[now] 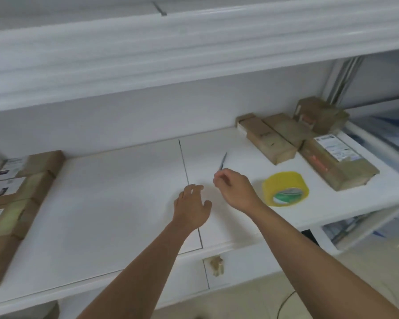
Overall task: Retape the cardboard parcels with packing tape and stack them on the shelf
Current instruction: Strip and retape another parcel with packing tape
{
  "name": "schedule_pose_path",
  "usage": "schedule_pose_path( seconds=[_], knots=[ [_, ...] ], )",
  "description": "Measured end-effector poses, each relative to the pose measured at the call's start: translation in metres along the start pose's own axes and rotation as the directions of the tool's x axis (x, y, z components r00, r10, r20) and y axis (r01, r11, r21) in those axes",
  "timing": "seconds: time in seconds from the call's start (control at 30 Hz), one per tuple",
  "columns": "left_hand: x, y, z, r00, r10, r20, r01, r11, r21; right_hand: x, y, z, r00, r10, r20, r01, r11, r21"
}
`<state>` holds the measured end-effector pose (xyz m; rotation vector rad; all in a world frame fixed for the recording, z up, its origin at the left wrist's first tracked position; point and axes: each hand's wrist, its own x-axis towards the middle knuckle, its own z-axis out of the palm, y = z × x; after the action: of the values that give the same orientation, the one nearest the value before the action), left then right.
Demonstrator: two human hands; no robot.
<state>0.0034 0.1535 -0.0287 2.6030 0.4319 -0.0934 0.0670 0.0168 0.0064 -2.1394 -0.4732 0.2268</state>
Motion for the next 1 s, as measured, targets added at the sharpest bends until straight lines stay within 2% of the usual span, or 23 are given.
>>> schedule_pose_path(
  seconds=[0.17, 0.37, 0.47, 0.6, 0.7, 0.87, 1.0],
  knots=[
    [0.048, 0.034, 0.010, 0.999, 0.036, -0.002, -0.036, 0.996, -0.077, 0.034, 0.011, -0.048, 0.991, -0.046, -0.125, 0.035, 0.995, -0.088],
    [0.084, 0.096, 0.020, 0.998, 0.061, -0.013, -0.062, 0.993, -0.101, 0.062, 0.066, -0.131, 0.971, 0.038, -0.234, -0.085, 0.977, -0.193],
    [0.098, 0.123, 0.025, 0.999, 0.030, -0.042, -0.034, 0.994, -0.100, 0.080, 0.093, -0.173, 0.976, 0.115, -0.185, -0.168, 0.938, -0.303],
    [0.109, 0.161, 0.040, 0.996, -0.047, -0.079, 0.037, 0.992, -0.123, 0.127, 0.153, -0.215, 0.983, 0.122, -0.136, -0.175, 0.850, -0.496],
    [0.112, 0.192, 0.052, 0.987, -0.105, -0.122, 0.089, 0.988, -0.125, 0.161, 0.192, -0.241, 0.990, 0.111, -0.082, -0.138, 0.807, -0.574],
    [0.110, 0.223, 0.068, 0.960, -0.238, -0.151, 0.203, 0.956, -0.211, 0.195, 0.203, -0.273, 0.990, 0.134, 0.031, -0.089, 0.795, -0.600],
    [0.100, 0.224, 0.064, 0.888, -0.408, -0.212, 0.323, 0.881, -0.345, 0.216, 0.202, -0.272, 0.981, 0.181, 0.069, -0.107, 0.805, -0.583]
  ],
)
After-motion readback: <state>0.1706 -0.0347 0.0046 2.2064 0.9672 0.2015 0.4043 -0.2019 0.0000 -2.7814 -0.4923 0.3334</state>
